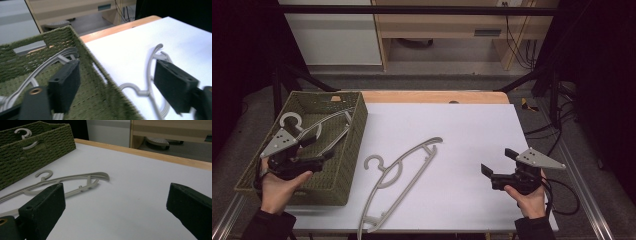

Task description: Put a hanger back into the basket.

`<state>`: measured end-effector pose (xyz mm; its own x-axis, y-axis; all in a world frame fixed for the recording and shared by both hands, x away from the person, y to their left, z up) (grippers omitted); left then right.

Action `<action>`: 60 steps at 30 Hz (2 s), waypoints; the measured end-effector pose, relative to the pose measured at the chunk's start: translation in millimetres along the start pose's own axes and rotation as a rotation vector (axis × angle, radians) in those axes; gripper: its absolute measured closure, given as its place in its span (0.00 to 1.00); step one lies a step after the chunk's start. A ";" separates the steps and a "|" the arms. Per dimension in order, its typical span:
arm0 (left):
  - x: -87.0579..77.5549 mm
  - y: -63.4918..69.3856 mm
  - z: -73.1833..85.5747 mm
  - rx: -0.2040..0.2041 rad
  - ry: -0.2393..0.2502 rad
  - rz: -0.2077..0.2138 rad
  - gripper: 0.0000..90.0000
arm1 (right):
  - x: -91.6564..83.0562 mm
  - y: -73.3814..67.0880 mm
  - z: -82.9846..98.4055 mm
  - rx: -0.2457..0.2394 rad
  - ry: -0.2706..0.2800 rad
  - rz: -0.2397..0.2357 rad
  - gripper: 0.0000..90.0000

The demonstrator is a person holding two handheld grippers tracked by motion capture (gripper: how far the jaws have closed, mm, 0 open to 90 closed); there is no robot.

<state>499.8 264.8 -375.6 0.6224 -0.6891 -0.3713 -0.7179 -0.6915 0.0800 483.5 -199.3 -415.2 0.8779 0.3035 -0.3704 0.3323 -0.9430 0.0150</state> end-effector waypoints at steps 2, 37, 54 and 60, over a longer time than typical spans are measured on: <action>3.4 7.4 1.7 -0.015 0.016 0.016 0.18 | 0.2 -0.2 0.4 0.000 0.000 -0.004 0.02; 91.9 95.9 48.1 0.003 -0.276 0.136 0.27 | -2.9 -3.1 0.6 -0.003 0.002 -0.010 0.03; 131.1 77.1 101.6 -0.115 -0.469 0.072 0.52 | -2.1 -5.4 1.6 -0.007 -0.003 -0.019 0.03; 140.5 67.5 116.2 -0.155 -0.514 0.026 0.60 | -2.1 -6.1 1.8 -0.010 -0.004 -0.023 0.03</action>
<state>502.4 146.5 -529.9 0.3439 -0.5381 -0.7695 -0.6524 -0.7264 0.2164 479.0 -194.5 -416.2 0.8687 0.3245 -0.3743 0.3558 -0.9344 0.0157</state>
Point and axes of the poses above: each handheld gripper's, and its own axes: x roughly forward along the jaws, z roughly out of its underside, y roughly to its right, the point moved 10 cm from there along x, roughly forward along the jaws, and after that the axes turned 14 degrees about z, right-handed, at the moved point
